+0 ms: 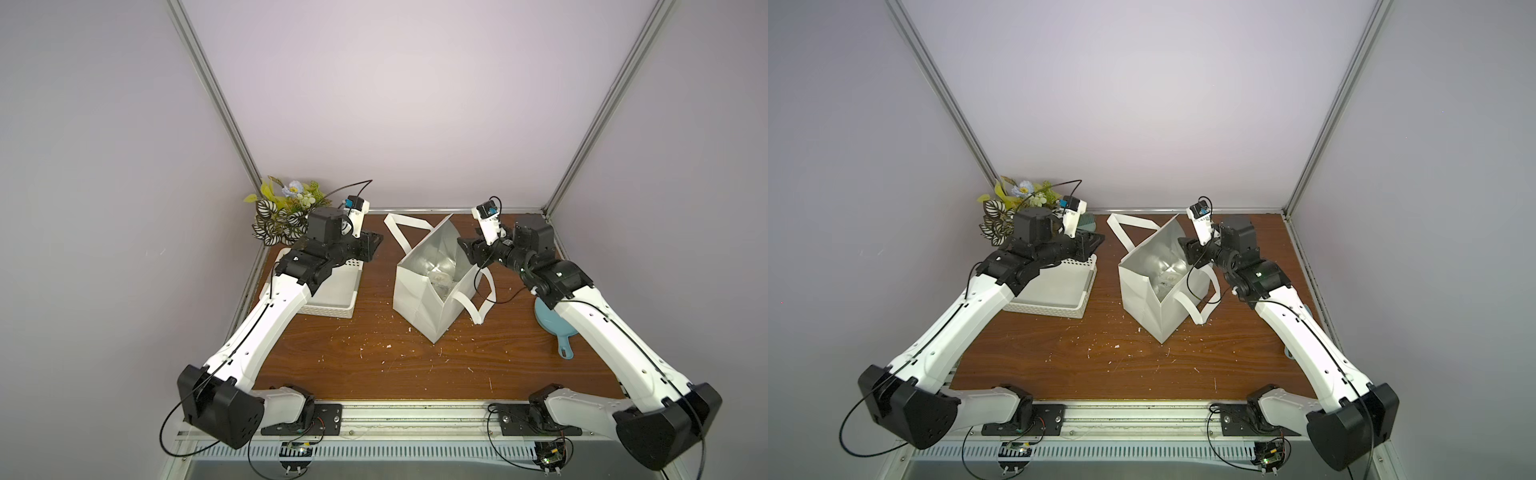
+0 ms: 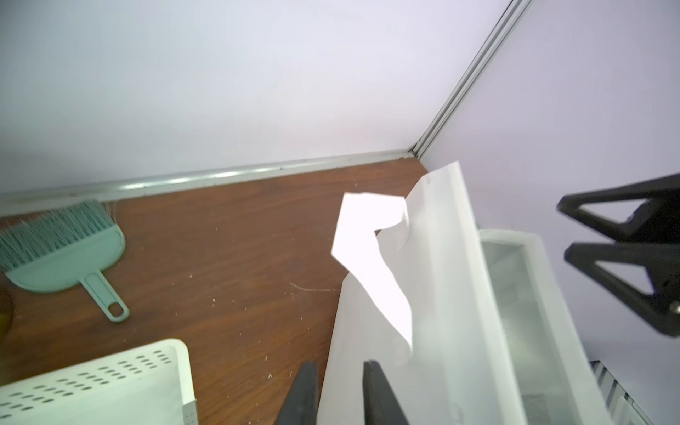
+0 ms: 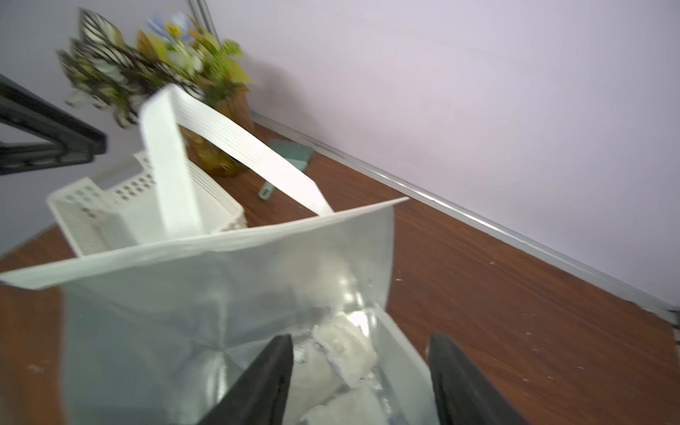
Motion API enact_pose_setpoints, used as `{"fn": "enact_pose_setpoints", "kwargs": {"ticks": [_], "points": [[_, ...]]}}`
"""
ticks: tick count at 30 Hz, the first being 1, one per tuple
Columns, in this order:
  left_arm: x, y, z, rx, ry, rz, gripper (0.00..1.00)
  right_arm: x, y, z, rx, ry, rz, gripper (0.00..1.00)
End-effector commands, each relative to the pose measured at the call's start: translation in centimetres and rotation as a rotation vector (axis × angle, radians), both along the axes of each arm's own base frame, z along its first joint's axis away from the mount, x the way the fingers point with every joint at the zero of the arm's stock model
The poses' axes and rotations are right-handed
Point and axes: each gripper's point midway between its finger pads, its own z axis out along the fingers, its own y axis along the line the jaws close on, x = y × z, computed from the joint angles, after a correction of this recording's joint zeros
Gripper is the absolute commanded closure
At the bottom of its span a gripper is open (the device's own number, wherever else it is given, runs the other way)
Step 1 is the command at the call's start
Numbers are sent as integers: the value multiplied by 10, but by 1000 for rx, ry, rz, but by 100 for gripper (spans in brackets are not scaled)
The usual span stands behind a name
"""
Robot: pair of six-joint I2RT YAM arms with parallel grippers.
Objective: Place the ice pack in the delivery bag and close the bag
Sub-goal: Tear off the adhesive seal from the delivery bag.
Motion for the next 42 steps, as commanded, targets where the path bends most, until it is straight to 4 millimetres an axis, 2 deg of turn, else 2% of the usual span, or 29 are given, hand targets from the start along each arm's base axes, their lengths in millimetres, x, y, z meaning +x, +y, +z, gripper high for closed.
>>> {"fn": "enact_pose_setpoints", "kwargs": {"ticks": [1,2,6,7,8,10,15,20,26,29,42], "points": [[-13,-6,-1,52,53,-36,77,-19,20,17,83,-57,90,28],[-18,-13,2,50,61,-65,77,-25,24,16,98,-59,110,24],[-34,-38,0,34,104,-161,77,-35,31,5,112,-42,140,20],[-38,-42,12,28,81,-175,77,-36,32,1,109,-32,143,19],[-41,-46,12,31,81,-187,77,-37,33,-2,110,-26,145,14],[-48,-52,10,43,87,-204,75,-37,33,-5,112,-23,145,9],[-57,-68,0,80,113,-233,75,-39,32,-9,105,-23,148,8],[-58,-72,-1,81,117,-246,77,-38,32,-11,96,-22,147,7],[-54,-70,-18,137,153,-226,78,-38,33,-10,92,-25,149,7],[-55,-72,-21,140,160,-235,79,-36,33,-10,89,-22,147,7],[-52,-71,-10,138,129,-224,81,-36,35,-12,84,-16,156,7]]}}
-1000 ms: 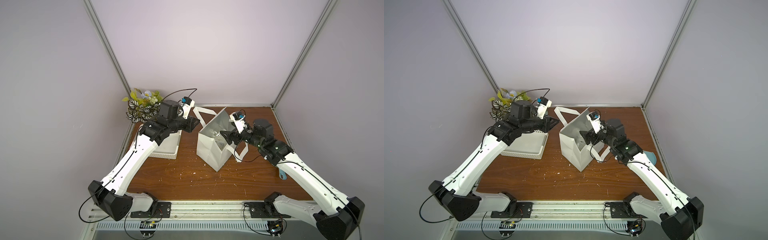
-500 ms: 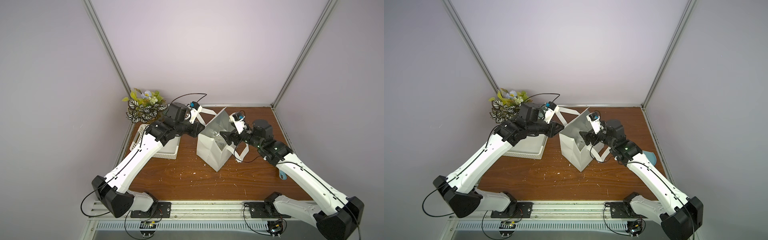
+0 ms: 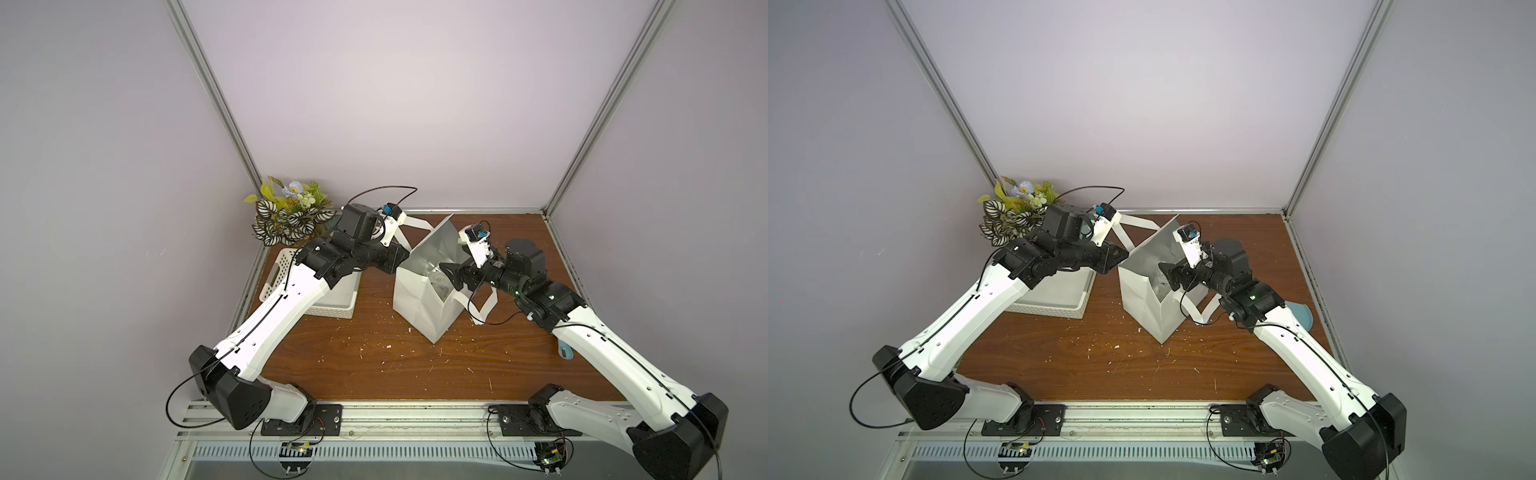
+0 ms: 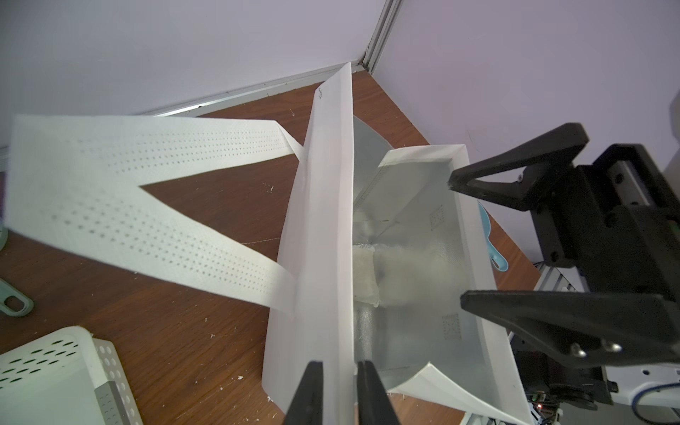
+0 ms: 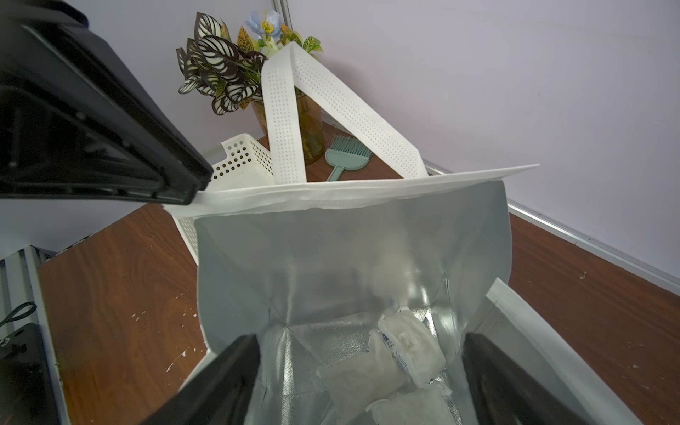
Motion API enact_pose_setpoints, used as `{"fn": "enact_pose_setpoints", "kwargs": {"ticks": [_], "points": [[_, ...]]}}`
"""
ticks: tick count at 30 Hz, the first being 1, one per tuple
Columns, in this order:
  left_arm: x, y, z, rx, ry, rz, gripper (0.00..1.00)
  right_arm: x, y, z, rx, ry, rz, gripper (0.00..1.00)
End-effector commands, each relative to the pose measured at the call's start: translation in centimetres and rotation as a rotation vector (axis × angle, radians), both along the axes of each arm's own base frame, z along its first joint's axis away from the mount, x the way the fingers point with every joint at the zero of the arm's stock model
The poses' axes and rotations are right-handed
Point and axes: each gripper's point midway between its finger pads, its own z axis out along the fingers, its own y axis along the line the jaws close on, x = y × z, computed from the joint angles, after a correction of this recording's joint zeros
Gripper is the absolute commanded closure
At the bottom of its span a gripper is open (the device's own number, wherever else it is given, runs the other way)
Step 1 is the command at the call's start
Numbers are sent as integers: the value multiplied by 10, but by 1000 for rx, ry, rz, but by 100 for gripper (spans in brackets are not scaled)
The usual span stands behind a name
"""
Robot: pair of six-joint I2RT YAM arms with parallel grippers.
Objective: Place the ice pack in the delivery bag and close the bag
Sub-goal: Tear off the adhesive seal from the delivery bag.
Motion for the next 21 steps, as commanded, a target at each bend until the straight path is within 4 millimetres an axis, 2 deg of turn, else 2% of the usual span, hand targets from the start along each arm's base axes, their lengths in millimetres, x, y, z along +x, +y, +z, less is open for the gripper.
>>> {"fn": "enact_pose_setpoints", "kwargs": {"ticks": [1,7,12,14,20,21], "points": [[-4,0,9,2,-25,-12,81,-1,5,20,31,-53,26,7],[-7,0,1,13,-5,-23,80,-1,5,22,32,-57,27,7],[-6,1,-1,23,-4,-15,83,-1,5,24,33,-58,29,7],[-5,2,-1,27,-7,-10,88,-1,6,23,34,-58,32,7],[-7,1,-7,33,7,-19,88,-2,7,25,36,-62,36,7],[-7,1,-8,34,8,-21,90,-3,7,27,39,-67,38,7]]}}
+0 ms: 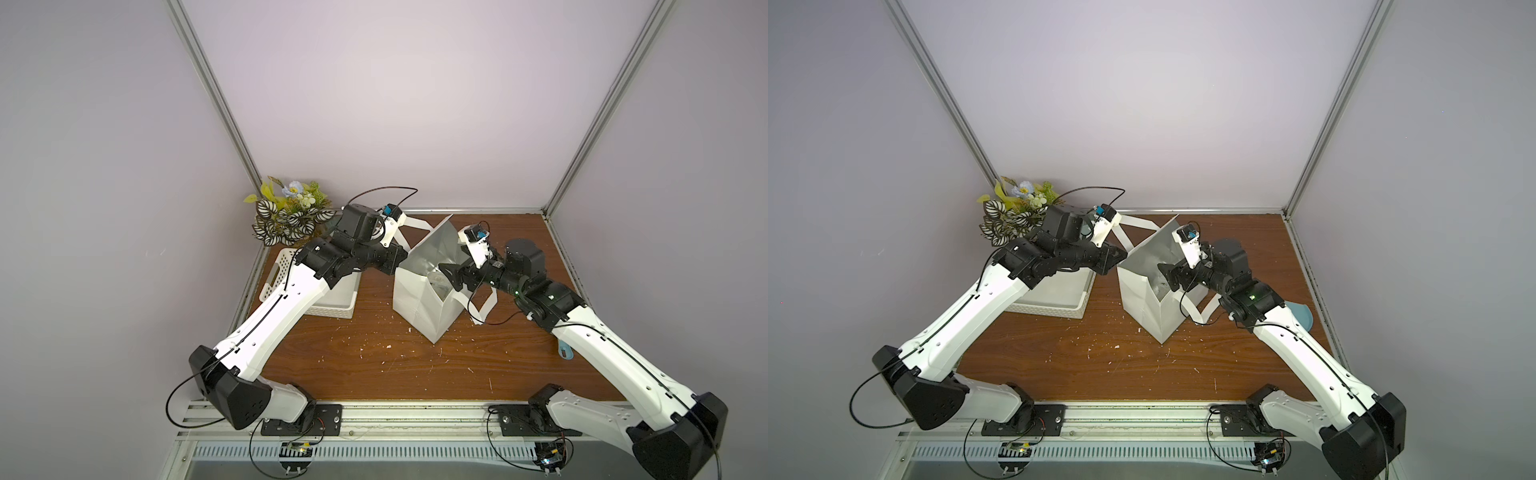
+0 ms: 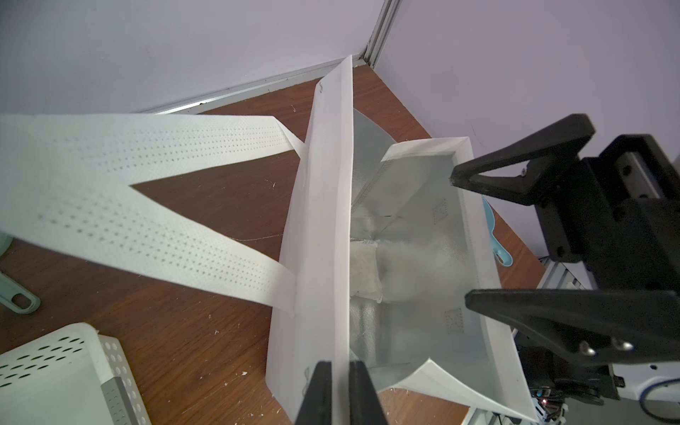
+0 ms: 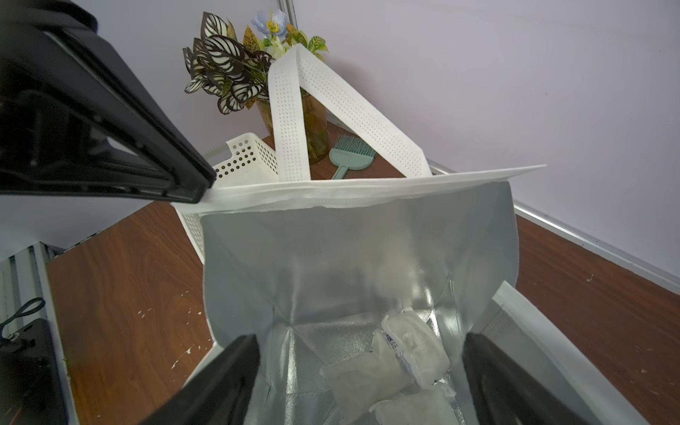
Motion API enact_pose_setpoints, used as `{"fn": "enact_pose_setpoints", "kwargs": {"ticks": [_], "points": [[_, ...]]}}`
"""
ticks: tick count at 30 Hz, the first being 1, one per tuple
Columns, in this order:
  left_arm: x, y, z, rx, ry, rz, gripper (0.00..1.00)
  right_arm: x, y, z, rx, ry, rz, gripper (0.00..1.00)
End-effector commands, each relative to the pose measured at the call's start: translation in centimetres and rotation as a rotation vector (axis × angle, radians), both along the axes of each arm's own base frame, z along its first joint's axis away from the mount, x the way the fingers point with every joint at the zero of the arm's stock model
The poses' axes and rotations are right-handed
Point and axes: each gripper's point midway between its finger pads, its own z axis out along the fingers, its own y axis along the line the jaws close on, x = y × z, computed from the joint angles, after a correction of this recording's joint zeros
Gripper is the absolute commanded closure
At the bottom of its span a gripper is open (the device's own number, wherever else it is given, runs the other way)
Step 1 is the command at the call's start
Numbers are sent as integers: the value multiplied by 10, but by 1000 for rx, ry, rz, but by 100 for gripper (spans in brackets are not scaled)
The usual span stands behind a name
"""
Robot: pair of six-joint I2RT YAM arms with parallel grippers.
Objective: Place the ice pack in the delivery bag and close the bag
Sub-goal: Tear off the adhesive seal from the delivery bag.
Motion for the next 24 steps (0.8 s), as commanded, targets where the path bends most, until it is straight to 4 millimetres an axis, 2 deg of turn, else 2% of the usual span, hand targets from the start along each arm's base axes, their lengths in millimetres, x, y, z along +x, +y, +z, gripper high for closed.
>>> {"fn": "enact_pose_setpoints", "kwargs": {"ticks": [1,7,11,12,17,24], "points": [[-5,0,-5,20,3,-14,98,-1,5,28,40,-68,25,7],[-3,3,-9,25,14,8,100,-5,17,32,30,-114,59,7],[-2,6,-6,-54,88,18,100,-8,32,36,4,-171,101,7],[-1,7,-5,-76,109,21,100,-10,37,35,-7,-191,112,1],[-4,9,1,-159,190,22,100,-17,61,43,-68,-345,142,1],[-4,6,4,-229,278,26,100,-24,85,52,-176,-609,91,1]]}}
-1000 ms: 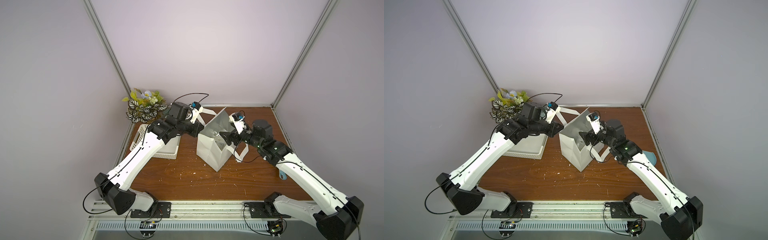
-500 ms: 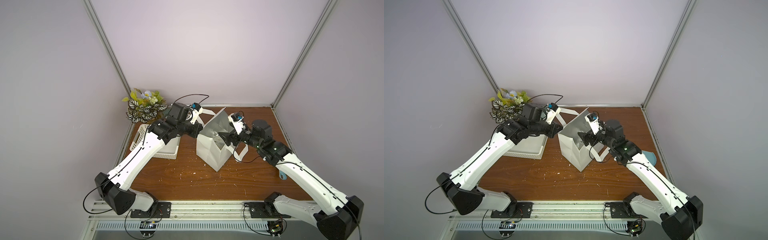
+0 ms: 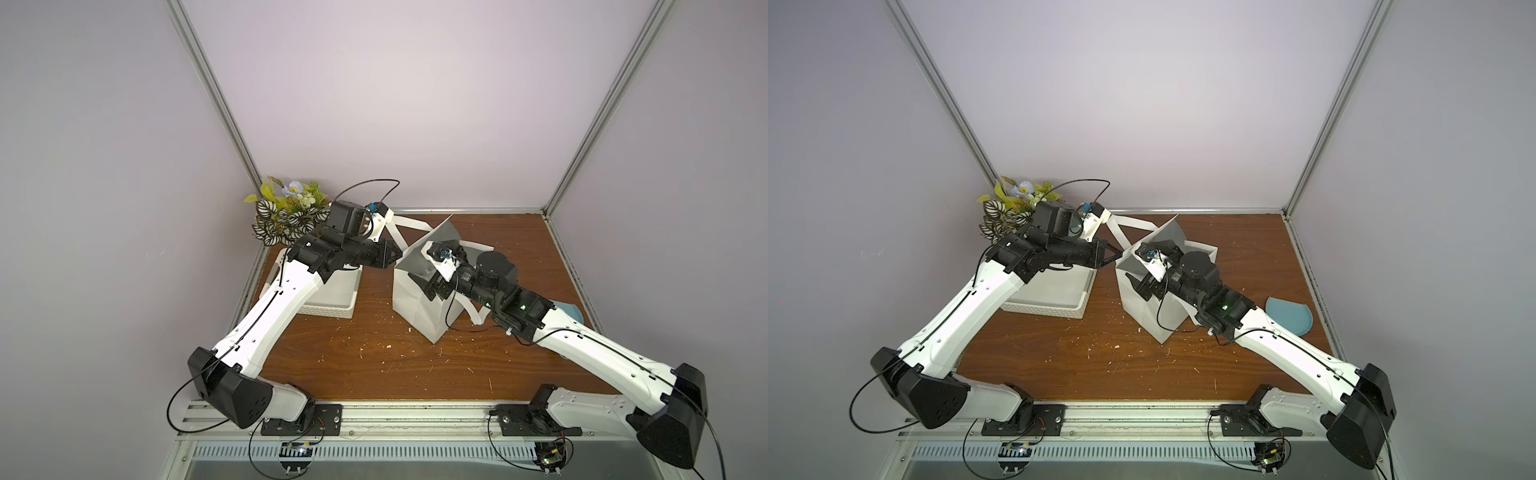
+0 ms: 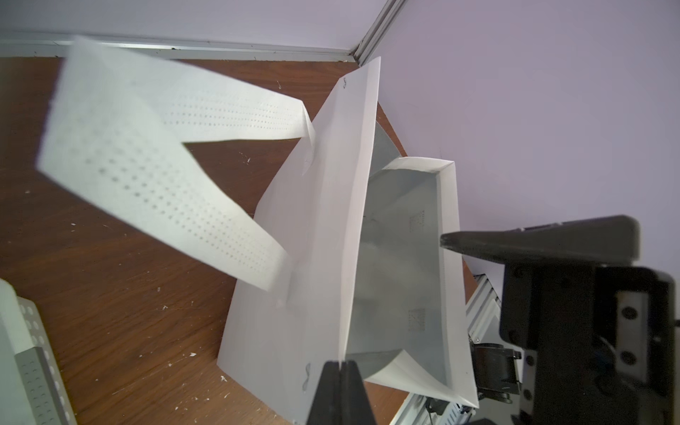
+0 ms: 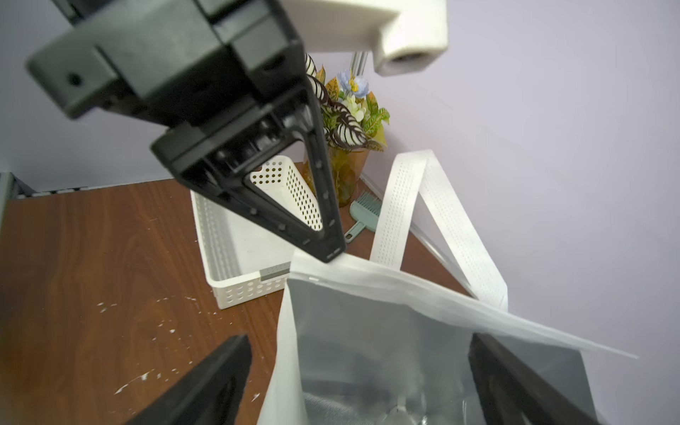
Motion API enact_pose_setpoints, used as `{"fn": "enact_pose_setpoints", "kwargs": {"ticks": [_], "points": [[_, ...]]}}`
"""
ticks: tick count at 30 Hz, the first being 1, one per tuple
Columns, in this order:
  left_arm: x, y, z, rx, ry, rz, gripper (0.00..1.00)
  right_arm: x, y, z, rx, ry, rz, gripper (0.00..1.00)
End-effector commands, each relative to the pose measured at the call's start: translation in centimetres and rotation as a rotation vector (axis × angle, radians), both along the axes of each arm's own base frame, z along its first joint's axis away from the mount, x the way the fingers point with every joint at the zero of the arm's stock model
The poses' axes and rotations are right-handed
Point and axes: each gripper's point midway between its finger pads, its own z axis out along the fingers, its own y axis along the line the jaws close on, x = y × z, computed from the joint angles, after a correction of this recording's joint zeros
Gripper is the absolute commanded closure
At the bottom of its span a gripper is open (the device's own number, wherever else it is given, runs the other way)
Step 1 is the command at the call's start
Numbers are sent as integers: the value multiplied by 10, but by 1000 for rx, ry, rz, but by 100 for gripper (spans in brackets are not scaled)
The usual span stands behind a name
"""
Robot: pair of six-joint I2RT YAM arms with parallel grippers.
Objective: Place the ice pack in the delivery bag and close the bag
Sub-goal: Tear off the adhesive seal from the delivery bag.
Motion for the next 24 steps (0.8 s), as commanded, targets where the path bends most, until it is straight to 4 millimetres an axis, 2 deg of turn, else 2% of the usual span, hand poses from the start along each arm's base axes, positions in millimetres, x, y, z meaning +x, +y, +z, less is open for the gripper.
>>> {"fn": "enact_pose_setpoints", "kwargs": {"ticks": [1,2,6,8,9,16,18,24], "points": [[-5,-6,2,-64,81,-17,100,4,3,28,-21,-233,-82,1],[-4,-7,0,-69,98,-15,100,2,6,26,-41,-266,-85,3],[-3,-7,-10,-75,150,-5,100,-9,16,16,-96,-360,-77,23],[-2,-4,-13,-75,165,9,100,-12,19,12,-112,-377,-76,44],[-1,-2,-15,-78,174,16,100,-12,20,10,-121,-382,-74,50],[3,4,-20,-91,213,45,100,-14,28,0,-153,-407,-85,51],[5,8,-19,-96,214,58,100,-12,31,-1,-152,-406,-88,56],[14,25,-12,-108,193,104,100,-10,36,1,-138,-395,-87,52]]}}
